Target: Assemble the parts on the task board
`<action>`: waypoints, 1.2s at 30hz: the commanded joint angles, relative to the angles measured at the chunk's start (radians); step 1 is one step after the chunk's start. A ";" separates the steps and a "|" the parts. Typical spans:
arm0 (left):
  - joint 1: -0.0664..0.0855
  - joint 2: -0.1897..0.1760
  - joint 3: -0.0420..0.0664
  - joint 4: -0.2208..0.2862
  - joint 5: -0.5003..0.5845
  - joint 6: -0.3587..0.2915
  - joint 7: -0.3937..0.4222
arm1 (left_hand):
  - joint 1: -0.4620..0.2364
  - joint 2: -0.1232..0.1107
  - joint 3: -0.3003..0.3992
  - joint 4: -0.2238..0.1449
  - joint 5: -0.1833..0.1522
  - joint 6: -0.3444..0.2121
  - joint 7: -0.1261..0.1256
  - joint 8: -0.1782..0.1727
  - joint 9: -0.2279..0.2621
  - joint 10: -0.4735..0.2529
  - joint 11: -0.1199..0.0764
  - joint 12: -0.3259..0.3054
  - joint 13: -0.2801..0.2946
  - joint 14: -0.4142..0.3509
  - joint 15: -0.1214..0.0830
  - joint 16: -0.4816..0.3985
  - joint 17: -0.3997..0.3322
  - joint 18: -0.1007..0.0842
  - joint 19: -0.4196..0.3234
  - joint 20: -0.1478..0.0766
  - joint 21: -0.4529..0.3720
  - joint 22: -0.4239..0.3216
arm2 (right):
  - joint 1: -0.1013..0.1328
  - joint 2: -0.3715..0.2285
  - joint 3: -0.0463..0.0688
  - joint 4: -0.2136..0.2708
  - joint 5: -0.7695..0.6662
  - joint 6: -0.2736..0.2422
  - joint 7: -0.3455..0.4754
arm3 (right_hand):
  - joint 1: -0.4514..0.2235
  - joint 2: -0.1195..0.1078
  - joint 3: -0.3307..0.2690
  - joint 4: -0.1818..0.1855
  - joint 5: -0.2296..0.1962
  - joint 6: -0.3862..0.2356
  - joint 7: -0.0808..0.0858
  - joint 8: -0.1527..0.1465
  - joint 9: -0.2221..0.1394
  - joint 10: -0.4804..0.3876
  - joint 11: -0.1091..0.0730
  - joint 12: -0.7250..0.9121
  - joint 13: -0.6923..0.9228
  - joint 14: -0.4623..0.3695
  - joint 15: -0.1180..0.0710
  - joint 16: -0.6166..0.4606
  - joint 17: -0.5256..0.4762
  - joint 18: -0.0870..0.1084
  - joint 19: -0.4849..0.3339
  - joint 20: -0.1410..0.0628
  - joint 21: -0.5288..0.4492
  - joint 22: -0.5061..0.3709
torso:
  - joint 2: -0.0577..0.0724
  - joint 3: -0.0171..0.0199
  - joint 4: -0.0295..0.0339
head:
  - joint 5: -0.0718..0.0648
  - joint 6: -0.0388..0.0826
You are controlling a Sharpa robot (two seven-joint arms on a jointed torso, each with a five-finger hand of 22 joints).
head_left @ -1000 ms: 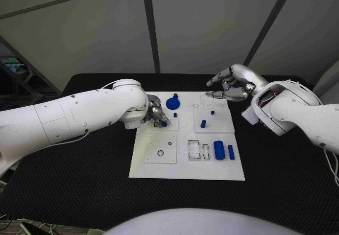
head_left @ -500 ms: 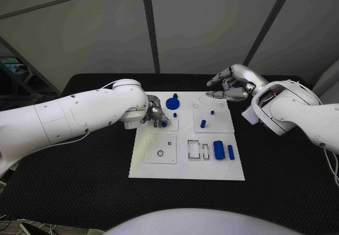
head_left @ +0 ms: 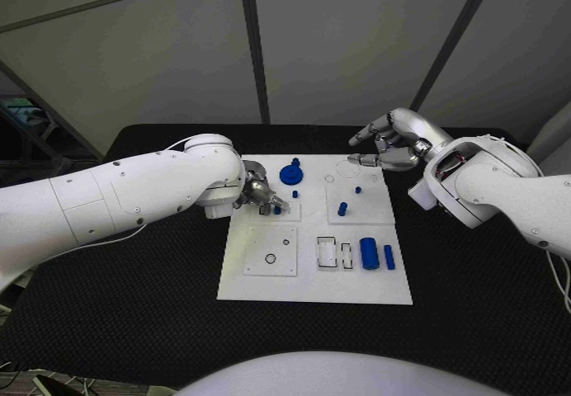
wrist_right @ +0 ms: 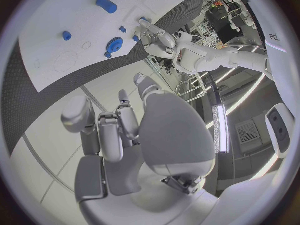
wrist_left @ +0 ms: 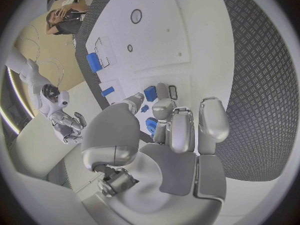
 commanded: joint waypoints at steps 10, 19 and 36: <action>0.001 -0.030 0.062 0.030 0.001 -0.049 0.013 | 0.049 -0.003 -0.144 0.040 -0.004 -0.029 0.014 -0.016 -0.002 -0.042 0.009 -0.053 -0.079 0.042 0.001 0.004 -0.002 0.008 -0.023 0.006 -0.033 -0.040 | 0.001 0.000 0.001 -0.011 -0.003 0.000 0.006 | -0.014 -0.001 0.000 0.011 0.006 -0.003 0.001 0.001 -0.002 -0.013 -0.001 -0.010 -0.006 0.085 -0.008 -0.006 0.191 0.022 -0.011 0.000 -0.011 -0.012 | 0.000 0.0006 0.0007 | 0.006 0.004; 0.031 -0.054 0.114 -0.007 0.015 0.004 0.006 | 0.135 0.021 -0.289 0.061 -0.006 -0.073 0.040 -0.052 -0.034 -0.095 0.031 -0.109 -0.167 0.040 0.021 0.002 -0.007 0.020 -0.056 0.025 -0.078 -0.091 | 0.001 0.002 0.001 -0.018 -0.003 0.000 0.005 | -0.015 -0.001 -0.001 0.013 0.006 -0.004 0.001 0.001 -0.003 -0.013 -0.001 -0.010 -0.006 0.085 -0.008 -0.007 0.191 0.022 -0.012 0.000 -0.012 -0.013 | 0.000 0.0020 -0.0001 | 0.013 0.014; 0.059 0.048 0.119 -0.257 -0.024 0.092 0.048 | 0.226 0.073 -0.362 0.060 -0.006 -0.112 0.084 -0.184 -0.178 -0.114 0.069 -0.111 -0.190 0.039 0.052 0.002 -0.009 0.024 -0.066 0.055 -0.103 -0.108 | 0.001 0.005 0.001 -0.018 -0.003 0.007 0.004 | -0.014 0.000 0.000 0.014 0.008 -0.005 0.001 0.002 -0.003 -0.013 -0.001 -0.010 -0.006 0.085 -0.008 -0.007 0.190 0.022 -0.012 0.000 -0.013 -0.013 | 0.002 0.0016 -0.0021 | 0.021 0.027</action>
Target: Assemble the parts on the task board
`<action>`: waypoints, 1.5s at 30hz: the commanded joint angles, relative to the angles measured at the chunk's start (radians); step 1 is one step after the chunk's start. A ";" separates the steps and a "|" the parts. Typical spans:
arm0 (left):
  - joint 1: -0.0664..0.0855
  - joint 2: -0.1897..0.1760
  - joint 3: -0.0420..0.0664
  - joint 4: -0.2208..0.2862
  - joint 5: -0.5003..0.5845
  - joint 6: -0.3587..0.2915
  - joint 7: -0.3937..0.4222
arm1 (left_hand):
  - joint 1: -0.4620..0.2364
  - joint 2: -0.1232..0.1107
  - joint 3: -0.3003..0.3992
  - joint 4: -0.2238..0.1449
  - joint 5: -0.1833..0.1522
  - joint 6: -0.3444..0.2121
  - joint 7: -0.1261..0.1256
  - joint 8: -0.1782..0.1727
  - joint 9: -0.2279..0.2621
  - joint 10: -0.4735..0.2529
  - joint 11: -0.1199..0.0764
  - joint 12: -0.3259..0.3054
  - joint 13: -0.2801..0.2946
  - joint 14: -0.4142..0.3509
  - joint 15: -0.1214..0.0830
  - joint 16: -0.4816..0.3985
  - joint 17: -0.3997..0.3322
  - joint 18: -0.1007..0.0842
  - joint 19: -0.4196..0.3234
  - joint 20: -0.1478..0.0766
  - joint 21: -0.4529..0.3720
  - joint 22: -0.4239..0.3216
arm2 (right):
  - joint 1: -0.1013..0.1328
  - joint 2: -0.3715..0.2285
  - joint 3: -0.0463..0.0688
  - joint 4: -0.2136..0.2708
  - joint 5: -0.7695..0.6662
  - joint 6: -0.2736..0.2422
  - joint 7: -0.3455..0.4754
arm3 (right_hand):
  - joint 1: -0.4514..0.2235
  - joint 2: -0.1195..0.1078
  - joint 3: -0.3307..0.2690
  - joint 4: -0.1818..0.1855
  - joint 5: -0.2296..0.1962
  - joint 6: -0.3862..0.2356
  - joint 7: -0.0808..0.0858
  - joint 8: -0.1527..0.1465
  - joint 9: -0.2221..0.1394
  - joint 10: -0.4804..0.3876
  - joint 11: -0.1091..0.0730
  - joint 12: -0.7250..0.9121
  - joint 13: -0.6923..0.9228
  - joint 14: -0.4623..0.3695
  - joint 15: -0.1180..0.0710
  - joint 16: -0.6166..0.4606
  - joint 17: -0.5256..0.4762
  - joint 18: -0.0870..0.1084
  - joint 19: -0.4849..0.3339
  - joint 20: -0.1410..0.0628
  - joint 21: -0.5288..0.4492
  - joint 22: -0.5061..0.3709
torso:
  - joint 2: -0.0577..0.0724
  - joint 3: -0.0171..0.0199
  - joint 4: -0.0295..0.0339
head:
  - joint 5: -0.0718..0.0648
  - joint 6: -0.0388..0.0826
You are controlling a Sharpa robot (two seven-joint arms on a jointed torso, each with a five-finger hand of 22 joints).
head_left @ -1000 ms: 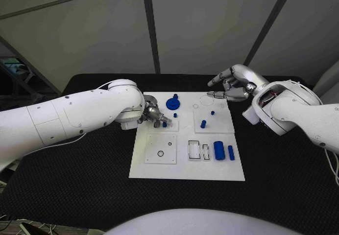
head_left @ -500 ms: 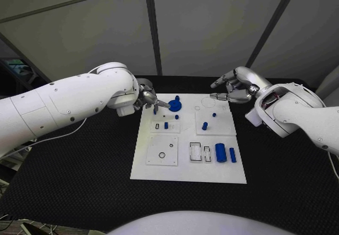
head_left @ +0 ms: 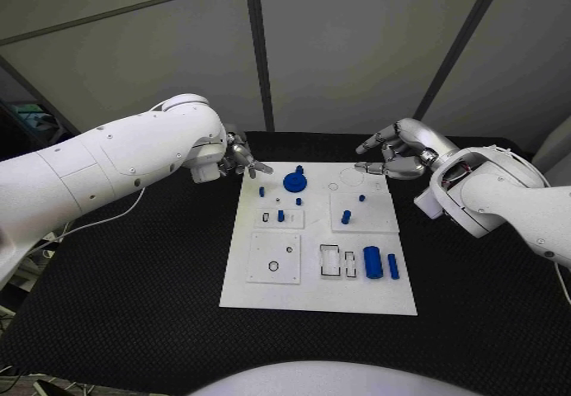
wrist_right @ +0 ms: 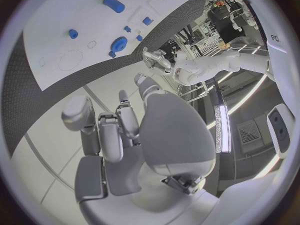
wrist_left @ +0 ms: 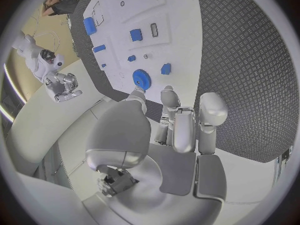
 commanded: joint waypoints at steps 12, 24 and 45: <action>0.003 0.073 -0.014 -0.106 -0.069 0.089 0.030 | 0.003 0.013 -0.016 0.001 -0.007 0.021 -0.004 -0.008 -0.013 -0.002 0.003 0.002 -0.003 0.040 0.006 0.002 -0.001 -0.018 0.002 0.007 0.000 -0.001 | 0.001 0.007 0.001 0.000 -0.003 0.007 0.004 | -0.005 0.000 0.002 0.006 0.005 -0.004 0.001 0.002 -0.001 -0.006 -0.001 -0.004 0.000 0.085 -0.008 -0.003 0.191 0.006 -0.007 -0.003 -0.004 -0.001 | -0.001 0.0000 -0.0002 | -0.003 -0.002; 0.000 0.095 -0.023 -0.129 -0.080 0.135 0.024 | 0.002 0.025 -0.024 0.000 -0.006 0.032 -0.005 -0.010 -0.023 -0.006 0.002 0.000 -0.008 0.039 0.005 0.001 -0.003 -0.018 0.003 0.007 -0.001 0.001 | 0.001 0.011 0.001 -0.001 -0.003 0.009 0.005 | -0.005 0.001 0.002 0.006 0.006 -0.004 0.001 0.003 -0.001 -0.006 -0.001 -0.004 -0.001 0.085 -0.009 -0.003 0.191 0.006 -0.007 -0.003 -0.005 -0.002 | -0.002 -0.0004 0.0016 | 0.000 -0.004; -0.008 0.110 -0.025 -0.142 -0.080 0.172 0.033 | 0.056 0.055 -0.030 -0.017 -0.004 0.060 -0.010 -0.012 -0.049 -0.005 -0.003 0.006 -0.008 0.040 0.002 0.003 0.000 -0.018 0.004 0.004 -0.002 0.005 | 0.001 0.013 0.001 -0.002 -0.003 0.010 0.006 | -0.002 0.002 0.004 0.007 0.009 -0.003 0.001 0.004 0.000 -0.010 -0.002 -0.008 -0.006 0.084 -0.009 -0.005 0.188 0.007 -0.009 -0.003 -0.008 -0.007 | -0.002 -0.0005 0.0010 | -0.002 -0.006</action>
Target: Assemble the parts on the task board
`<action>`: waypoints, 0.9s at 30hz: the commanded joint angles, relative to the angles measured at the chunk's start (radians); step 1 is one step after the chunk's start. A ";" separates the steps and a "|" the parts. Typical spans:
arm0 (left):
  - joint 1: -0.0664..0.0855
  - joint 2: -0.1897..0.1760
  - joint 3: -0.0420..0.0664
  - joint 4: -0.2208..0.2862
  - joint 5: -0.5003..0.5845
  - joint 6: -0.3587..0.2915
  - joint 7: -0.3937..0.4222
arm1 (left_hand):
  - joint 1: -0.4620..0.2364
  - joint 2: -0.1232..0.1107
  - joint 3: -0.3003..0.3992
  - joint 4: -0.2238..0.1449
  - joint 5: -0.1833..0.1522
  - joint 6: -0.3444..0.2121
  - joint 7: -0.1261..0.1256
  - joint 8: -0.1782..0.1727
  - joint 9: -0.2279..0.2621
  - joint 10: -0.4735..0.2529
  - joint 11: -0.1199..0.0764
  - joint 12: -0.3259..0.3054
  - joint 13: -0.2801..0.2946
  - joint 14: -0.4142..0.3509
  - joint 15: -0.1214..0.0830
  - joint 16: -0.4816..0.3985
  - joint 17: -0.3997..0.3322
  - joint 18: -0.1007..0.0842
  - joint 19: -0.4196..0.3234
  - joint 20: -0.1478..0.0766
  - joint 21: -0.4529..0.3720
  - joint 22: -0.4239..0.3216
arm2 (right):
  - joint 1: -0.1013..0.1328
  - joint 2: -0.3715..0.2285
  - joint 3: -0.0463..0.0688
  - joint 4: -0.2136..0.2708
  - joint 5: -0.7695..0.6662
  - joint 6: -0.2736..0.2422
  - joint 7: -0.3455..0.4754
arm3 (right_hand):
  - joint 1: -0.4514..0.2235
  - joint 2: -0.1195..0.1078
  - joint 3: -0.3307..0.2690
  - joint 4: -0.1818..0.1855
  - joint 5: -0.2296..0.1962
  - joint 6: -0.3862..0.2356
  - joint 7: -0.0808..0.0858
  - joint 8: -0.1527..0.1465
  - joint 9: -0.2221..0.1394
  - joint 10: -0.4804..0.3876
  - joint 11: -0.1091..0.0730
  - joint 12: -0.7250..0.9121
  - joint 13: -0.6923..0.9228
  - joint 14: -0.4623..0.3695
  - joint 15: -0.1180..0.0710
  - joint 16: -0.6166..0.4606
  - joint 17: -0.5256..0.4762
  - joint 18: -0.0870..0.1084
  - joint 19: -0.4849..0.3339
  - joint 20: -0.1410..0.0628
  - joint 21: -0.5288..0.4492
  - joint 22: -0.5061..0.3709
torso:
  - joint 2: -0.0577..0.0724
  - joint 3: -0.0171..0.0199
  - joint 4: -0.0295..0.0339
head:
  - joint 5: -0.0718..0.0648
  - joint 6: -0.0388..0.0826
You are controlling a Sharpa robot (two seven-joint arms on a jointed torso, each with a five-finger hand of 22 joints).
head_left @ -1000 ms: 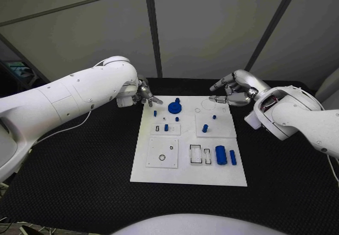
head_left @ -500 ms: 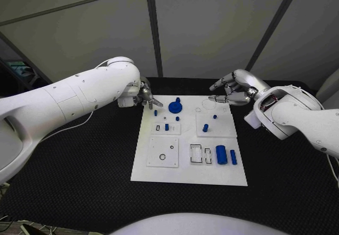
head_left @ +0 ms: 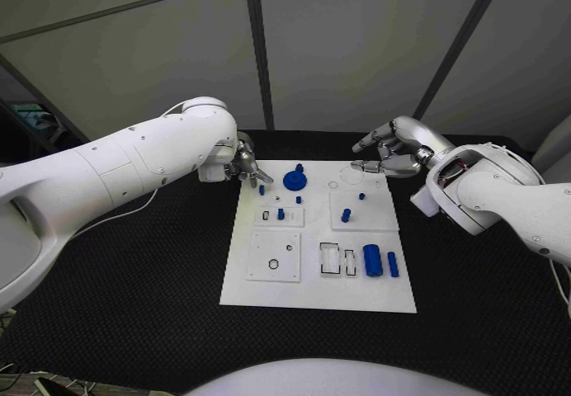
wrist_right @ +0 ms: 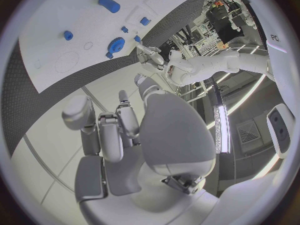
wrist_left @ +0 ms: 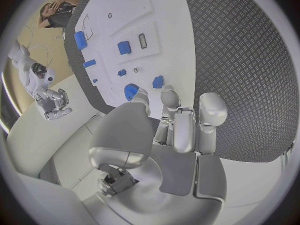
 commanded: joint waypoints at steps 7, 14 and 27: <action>-0.007 0.010 0.000 -0.013 -0.007 0.027 0.017 | 0.021 0.008 0.001 -0.010 -0.003 0.011 0.000 -0.005 -0.007 -0.005 -0.004 0.006 -0.002 0.040 0.001 0.003 0.001 -0.028 0.001 0.000 -0.001 0.004 | 0.001 0.001 0.001 0.000 -0.003 0.004 0.006 | -0.001 0.003 0.003 0.006 0.005 -0.003 0.001 0.005 0.000 -0.007 0.002 -0.004 -0.002 0.084 -0.009 -0.005 0.187 0.008 -0.006 0.001 -0.004 -0.002 | 0.000 0.0000 0.0000 | -0.003 0.000; -0.010 0.009 0.000 -0.017 0.000 0.022 0.021 | 0.036 0.018 0.005 -0.015 -0.003 0.017 -0.001 -0.005 -0.012 -0.005 -0.005 0.006 -0.004 0.040 0.000 0.003 0.001 -0.028 0.000 -0.001 -0.003 0.003 | 0.001 0.001 0.001 0.001 -0.003 0.004 0.005 | -0.001 0.003 0.003 0.006 0.005 -0.002 0.000 0.005 0.000 -0.007 0.002 -0.004 -0.002 0.084 -0.009 -0.005 0.187 0.008 -0.006 0.001 -0.004 -0.002 | 0.000 -0.0002 0.0001 | -0.005 -0.002; -0.011 0.007 0.000 -0.013 0.016 -0.003 0.026 | 0.085 0.051 0.032 -0.039 -0.001 0.035 -0.009 0.003 -0.019 -0.004 -0.011 0.007 -0.005 0.040 -0.004 0.003 0.001 -0.028 0.002 -0.004 -0.004 0.007 | 0.001 0.003 0.001 -0.001 -0.003 0.005 0.004 | -0.001 0.003 0.003 0.006 0.005 -0.002 0.000 0.005 0.000 -0.007 0.002 -0.004 -0.002 0.084 -0.009 -0.005 0.187 0.008 -0.006 0.001 -0.004 -0.002 | -0.001 -0.0003 0.0008 | -0.005 -0.005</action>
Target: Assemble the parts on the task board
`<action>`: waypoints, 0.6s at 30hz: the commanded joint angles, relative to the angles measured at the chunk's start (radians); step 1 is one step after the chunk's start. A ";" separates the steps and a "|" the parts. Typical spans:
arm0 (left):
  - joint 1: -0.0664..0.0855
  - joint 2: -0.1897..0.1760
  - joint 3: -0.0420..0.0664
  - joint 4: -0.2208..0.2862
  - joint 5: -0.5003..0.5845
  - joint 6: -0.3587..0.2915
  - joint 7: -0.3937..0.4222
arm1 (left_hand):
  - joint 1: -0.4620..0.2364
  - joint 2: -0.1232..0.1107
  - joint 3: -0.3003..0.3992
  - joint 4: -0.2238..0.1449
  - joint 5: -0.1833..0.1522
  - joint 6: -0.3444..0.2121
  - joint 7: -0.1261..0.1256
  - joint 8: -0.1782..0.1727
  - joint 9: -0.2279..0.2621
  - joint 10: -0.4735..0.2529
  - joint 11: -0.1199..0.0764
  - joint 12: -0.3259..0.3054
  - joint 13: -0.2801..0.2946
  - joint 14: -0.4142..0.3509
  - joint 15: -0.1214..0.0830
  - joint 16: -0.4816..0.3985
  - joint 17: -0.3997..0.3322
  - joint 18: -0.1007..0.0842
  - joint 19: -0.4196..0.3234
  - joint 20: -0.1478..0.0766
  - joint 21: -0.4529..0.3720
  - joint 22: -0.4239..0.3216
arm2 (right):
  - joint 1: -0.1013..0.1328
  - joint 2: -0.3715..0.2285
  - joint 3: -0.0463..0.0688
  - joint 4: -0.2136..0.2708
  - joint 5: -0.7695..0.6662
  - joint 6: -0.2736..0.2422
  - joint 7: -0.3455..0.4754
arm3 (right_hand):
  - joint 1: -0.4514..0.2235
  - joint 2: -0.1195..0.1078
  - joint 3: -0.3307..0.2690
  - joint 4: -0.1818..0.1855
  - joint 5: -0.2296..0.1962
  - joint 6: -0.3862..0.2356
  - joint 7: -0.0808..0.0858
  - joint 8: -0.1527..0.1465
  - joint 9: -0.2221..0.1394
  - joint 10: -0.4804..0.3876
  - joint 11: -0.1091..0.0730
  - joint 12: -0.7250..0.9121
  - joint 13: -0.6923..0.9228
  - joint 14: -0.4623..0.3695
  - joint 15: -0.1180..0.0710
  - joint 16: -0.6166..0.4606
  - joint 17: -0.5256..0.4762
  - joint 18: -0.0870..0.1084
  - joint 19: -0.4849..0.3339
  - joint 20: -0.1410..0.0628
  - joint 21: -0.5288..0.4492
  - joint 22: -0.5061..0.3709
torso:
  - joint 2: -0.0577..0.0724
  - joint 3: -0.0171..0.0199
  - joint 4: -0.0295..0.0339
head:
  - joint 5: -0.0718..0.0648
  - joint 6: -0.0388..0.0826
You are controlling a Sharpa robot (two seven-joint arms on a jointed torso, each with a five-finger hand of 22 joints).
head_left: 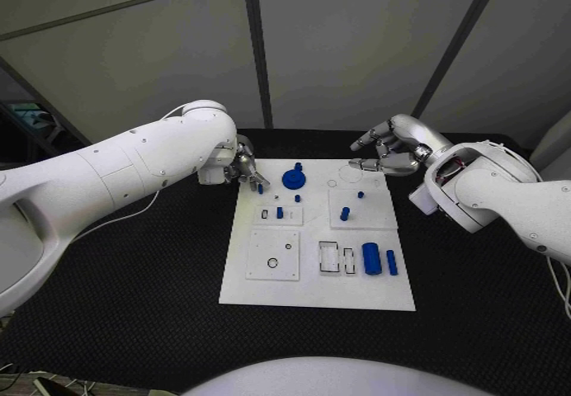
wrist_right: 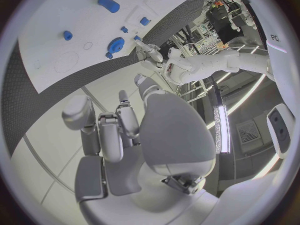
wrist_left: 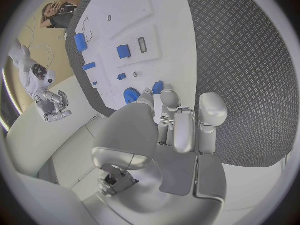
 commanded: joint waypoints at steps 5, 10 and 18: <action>0.001 -0.004 0.000 0.001 0.021 -0.042 0.029 | 0.060 0.023 0.041 -0.035 0.001 0.005 -0.007 0.005 -0.002 -0.006 -0.013 -0.007 -0.012 0.040 -0.008 0.003 0.000 -0.027 -0.003 -0.008 -0.010 -0.005 | 0.001 0.001 0.001 0.000 -0.003 0.005 0.003 | -0.001 0.003 0.000 0.003 0.005 -0.002 0.000 0.005 -0.001 -0.007 0.002 -0.004 -0.001 0.084 -0.009 -0.006 0.187 0.008 -0.006 0.001 -0.004 -0.001 | -0.001 0.0003 0.0003 | 0.001 -0.001; 0.001 -0.007 0.000 0.001 0.060 -0.073 0.044 | 0.162 0.049 0.138 -0.107 0.000 -0.007 -0.016 0.008 0.000 -0.021 -0.021 -0.032 -0.035 0.040 -0.016 0.002 -0.001 -0.026 -0.005 -0.015 -0.015 -0.006 | 0.001 0.001 0.001 -0.001 -0.003 0.006 0.003 | -0.001 0.003 0.000 0.003 0.005 -0.002 0.000 0.005 -0.001 -0.007 0.002 -0.004 -0.001 0.084 -0.009 -0.006 0.187 0.008 -0.006 0.001 -0.004 -0.001 | 0.000 0.0004 -0.0003 | 0.003 -0.001; 0.001 -0.014 0.000 0.005 0.114 -0.098 0.054 | 0.130 -0.011 0.373 -0.162 -0.004 -0.028 -0.002 0.034 0.020 -0.016 -0.015 -0.070 -0.076 0.040 -0.008 0.002 -0.001 -0.027 -0.004 -0.012 -0.016 0.003 | 0.001 0.002 0.001 -0.007 -0.001 0.004 0.004 | 0.004 0.004 0.004 0.007 0.008 -0.002 0.000 0.008 0.000 -0.037 0.001 -0.040 -0.040 0.076 -0.010 -0.022 0.156 0.017 -0.035 0.000 -0.035 -0.051 | -0.001 0.0004 -0.0002 | 0.004 -0.001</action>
